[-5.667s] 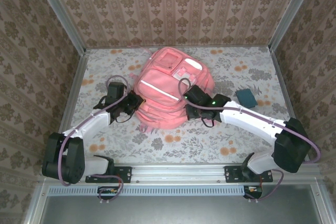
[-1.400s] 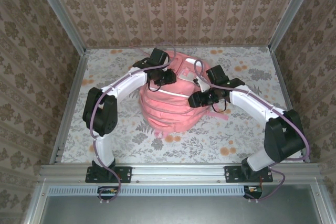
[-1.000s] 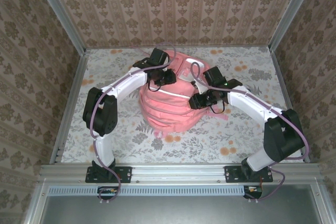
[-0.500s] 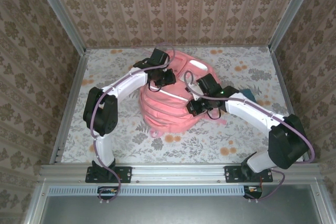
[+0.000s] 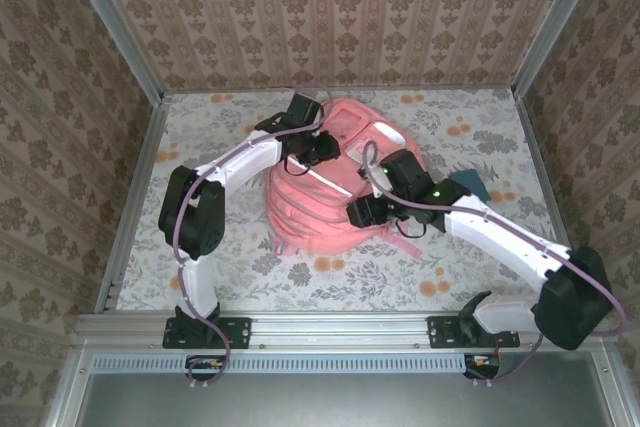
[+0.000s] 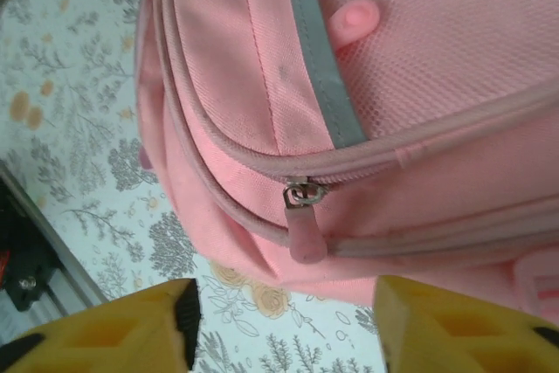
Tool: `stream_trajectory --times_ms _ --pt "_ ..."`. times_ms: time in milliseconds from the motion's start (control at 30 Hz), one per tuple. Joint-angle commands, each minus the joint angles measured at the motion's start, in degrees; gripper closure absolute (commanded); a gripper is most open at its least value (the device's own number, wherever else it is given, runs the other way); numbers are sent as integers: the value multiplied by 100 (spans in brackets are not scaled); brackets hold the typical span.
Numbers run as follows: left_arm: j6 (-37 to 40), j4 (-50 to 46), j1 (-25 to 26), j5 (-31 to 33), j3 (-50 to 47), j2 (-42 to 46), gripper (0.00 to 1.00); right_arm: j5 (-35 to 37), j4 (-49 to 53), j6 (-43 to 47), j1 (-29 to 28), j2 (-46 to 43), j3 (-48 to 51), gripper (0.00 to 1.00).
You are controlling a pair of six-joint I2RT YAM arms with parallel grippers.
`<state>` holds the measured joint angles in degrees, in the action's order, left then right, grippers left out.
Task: Pack the student bag
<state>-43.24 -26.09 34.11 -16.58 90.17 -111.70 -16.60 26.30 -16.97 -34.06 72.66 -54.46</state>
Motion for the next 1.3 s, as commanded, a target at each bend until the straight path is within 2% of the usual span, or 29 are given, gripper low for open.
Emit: stream_trajectory --times_ms 0,100,300,433,567,667,767,900,1167,1267 --pt "181 -109 -16 -38 2 275 71 165 -98 -1211 275 -341 232 39" --pt "194 -115 6 0 -277 763 65 80 -352 -2239 491 -373 320 34" --pt "91 -131 322 606 -1447 1966 61 -326 -736 -3601 683 32 161 33" --pt "-149 -28 866 1174 -2181 2672 59 -449 -808 -3971 756 467 -58 37" --pt "-554 476 1599 1655 -2806 3084 58 -610 -879 -4023 778 954 -267 46" --pt "-727 1015 2103 1949 -3135 3137 58 -711 -1158 -4100 789 1100 -242 51" --pt "-873 1384 2391 2158 -3340 3019 58 -757 -1259 -4122 796 1175 -236 57" --pt "-970 2072 2490 1982 -3547 2751 61 -812 -1311 -4130 796 1204 -185 62" --pt "-1145 2327 2558 2104 -3709 2544 67 -892 -1376 -4145 796 1239 -179 66" --pt "-1264 2546 2573 2216 -3809 2452 71 -959 -1429 -4174 796 1250 -172 68"
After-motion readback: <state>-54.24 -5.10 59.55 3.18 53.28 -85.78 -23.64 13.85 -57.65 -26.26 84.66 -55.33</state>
